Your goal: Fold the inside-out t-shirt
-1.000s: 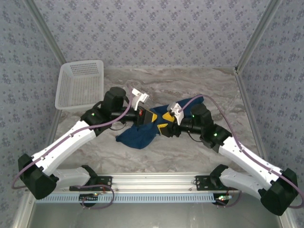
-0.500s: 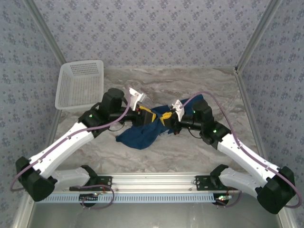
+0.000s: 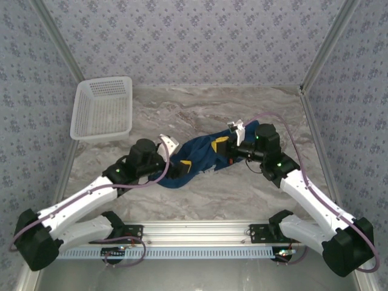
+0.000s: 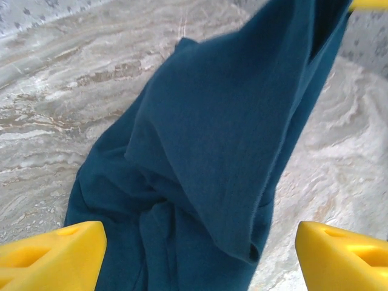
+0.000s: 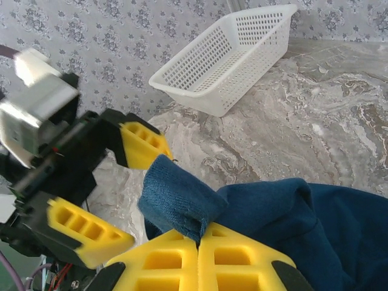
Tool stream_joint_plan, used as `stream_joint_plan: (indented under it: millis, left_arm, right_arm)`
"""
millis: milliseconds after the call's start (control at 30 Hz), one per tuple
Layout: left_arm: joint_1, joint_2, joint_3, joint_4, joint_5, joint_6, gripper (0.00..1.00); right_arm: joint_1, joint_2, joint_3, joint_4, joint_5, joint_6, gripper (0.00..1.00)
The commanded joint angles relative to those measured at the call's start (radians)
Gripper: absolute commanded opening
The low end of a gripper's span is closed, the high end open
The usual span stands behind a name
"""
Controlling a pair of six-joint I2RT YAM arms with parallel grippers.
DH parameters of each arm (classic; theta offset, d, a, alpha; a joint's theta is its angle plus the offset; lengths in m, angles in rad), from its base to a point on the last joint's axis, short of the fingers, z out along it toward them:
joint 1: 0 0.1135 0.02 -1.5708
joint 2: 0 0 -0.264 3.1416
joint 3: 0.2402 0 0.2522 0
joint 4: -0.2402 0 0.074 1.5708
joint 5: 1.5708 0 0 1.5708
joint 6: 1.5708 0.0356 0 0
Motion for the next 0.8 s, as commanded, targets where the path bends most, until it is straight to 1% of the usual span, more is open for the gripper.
stream_joint_plan:
  millis: [0,67,100,167,233,267,333,367,400,500,567,633,700,767]
  left_arm:
    - [-0.016,0.058,0.03,0.066,0.033,0.063,0.8]
    - [-0.033,0.089,0.041,0.071,0.046,0.071,0.78]
    - [-0.036,0.103,0.049,0.069,0.033,0.073,0.75]
    - [-0.037,0.127,0.063,0.054,0.011,0.084,0.62]
    - [-0.037,0.145,0.073,0.048,-0.03,0.092,0.44]
    - [-0.037,0.148,0.075,0.047,-0.039,0.096,0.37]
    - [-0.036,0.15,0.078,0.045,-0.039,0.101,0.18]
    - [-0.035,0.147,0.078,0.044,-0.031,0.103,0.12]
    - [-0.035,0.144,0.076,0.045,-0.02,0.103,0.08]
    - [-0.035,0.127,0.065,0.038,0.041,0.098,0.0]
    - [-0.034,0.109,0.055,0.023,0.086,0.077,0.0]
    - [-0.032,0.082,0.024,0.044,0.144,0.055,0.0]
    - [-0.029,0.052,-0.013,0.08,0.192,0.043,0.0]
    - [-0.027,0.021,-0.037,0.112,0.23,0.035,0.0]
  right_arm:
    - [-0.008,-0.011,0.025,0.032,-0.03,0.037,0.0]
    - [-0.009,-0.012,0.025,0.03,-0.028,0.037,0.0]
    - [-0.01,-0.014,0.025,0.03,-0.027,0.037,0.0]
    - [-0.012,-0.019,0.025,0.026,-0.028,0.037,0.0]
    - [-0.015,-0.022,0.025,0.019,-0.026,0.034,0.0]
    - [-0.016,-0.026,0.024,0.014,-0.025,0.033,0.0]
    - [-0.023,-0.036,0.025,-0.003,-0.009,0.028,0.0]
    - [-0.028,-0.04,0.025,-0.011,0.001,0.028,0.0]
    - [-0.034,-0.044,0.026,-0.022,0.015,0.033,0.0]
    - [-0.068,-0.049,0.036,-0.053,0.055,0.074,0.0]
    - [-0.099,-0.059,0.04,-0.071,0.083,0.102,0.0]
    - [-0.124,-0.075,0.039,-0.086,0.113,0.12,0.0]
    - [-0.13,-0.079,0.042,-0.109,0.132,0.111,0.0]
    - [-0.13,-0.077,0.05,-0.142,0.191,0.107,0.0]
